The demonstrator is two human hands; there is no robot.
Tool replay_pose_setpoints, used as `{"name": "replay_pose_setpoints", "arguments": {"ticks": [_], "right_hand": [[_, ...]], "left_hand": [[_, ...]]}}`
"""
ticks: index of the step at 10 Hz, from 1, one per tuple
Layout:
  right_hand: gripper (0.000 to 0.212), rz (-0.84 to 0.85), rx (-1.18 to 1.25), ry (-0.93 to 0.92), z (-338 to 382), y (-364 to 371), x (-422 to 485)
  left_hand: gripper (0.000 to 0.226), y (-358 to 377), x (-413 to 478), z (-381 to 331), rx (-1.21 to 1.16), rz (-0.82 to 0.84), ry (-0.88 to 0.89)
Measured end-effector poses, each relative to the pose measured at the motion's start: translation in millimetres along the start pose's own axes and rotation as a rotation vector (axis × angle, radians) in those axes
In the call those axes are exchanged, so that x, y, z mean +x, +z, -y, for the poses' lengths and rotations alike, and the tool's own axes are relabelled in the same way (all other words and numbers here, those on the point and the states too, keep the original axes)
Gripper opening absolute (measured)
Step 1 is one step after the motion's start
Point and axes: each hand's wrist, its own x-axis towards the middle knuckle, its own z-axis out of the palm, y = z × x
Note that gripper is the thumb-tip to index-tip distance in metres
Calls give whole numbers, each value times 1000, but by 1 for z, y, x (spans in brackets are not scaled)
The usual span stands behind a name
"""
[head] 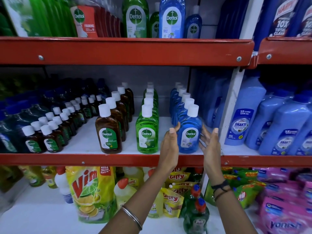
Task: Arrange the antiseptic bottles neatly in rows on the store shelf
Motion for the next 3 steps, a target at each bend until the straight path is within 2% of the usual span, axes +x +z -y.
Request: {"name": "replay_pose_setpoints", "arguments": {"ticks": [1,2,3], "right_hand": [[73,3,-29,-16,1,1,-3],[69,-36,-54,-50,1,2,-5],[63,-115,-143,-185,-3,-8,-28]], "left_hand": [[54,0,-2,-3,-5,-2,-21],[59,-6,-5,-4,35,21,43],[47,-20,-8,-18,123,-38,253]]}}
